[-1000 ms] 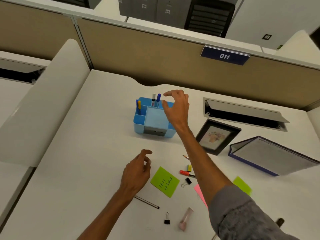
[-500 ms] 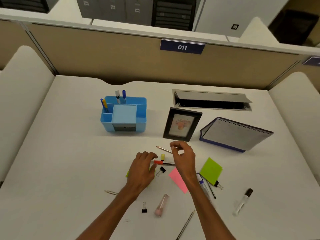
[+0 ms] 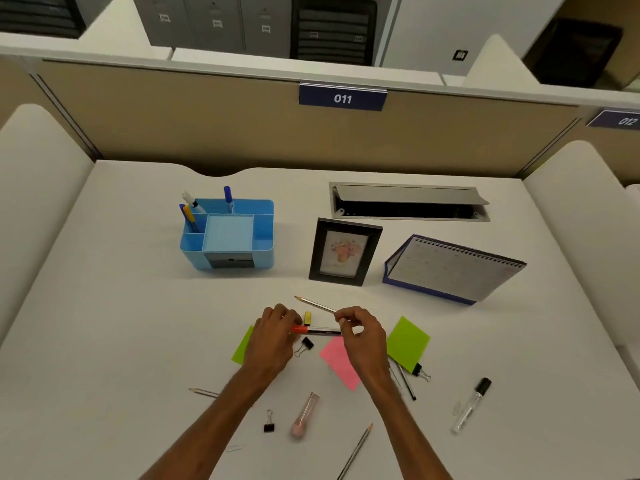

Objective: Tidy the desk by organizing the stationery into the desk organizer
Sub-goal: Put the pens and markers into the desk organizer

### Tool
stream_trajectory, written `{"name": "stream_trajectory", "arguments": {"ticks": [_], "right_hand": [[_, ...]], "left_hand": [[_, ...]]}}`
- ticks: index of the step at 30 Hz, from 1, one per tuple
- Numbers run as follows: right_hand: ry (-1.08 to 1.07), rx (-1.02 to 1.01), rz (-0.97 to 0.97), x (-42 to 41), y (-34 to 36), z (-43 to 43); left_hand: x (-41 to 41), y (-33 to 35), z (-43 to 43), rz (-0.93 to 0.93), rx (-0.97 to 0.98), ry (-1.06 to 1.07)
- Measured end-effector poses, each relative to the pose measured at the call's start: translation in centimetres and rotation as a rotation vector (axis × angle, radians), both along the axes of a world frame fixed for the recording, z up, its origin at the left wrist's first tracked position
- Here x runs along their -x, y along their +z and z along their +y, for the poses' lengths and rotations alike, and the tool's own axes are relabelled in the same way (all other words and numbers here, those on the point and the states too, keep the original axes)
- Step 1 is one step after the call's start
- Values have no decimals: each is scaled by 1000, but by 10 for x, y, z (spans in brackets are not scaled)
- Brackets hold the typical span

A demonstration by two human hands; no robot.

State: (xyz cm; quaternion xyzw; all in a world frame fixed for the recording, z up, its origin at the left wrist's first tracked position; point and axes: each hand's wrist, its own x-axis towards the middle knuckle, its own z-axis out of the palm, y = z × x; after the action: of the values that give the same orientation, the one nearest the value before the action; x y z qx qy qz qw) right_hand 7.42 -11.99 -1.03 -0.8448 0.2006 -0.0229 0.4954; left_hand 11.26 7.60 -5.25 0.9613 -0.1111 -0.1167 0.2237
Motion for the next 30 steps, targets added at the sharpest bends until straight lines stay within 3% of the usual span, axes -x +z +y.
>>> {"name": "stream_trajectory", "arguments": {"ticks": [11,16,22,26,30], "right_hand": [[98,55,-7,-4,1,12],[302,185,-8,-14,11,35],[519,333,-148,-43,31,73],[535,285,-243,-63,45,97],[508,102,-273,-96,61,123]], "left_hand": [[-2,7,16,22,155,3],[-3,30,25,3,345,143],[-11,76,47,-103,522,229],[-14,95,66,-182,604,326],[-15,103,89,-183,666,483]]}}
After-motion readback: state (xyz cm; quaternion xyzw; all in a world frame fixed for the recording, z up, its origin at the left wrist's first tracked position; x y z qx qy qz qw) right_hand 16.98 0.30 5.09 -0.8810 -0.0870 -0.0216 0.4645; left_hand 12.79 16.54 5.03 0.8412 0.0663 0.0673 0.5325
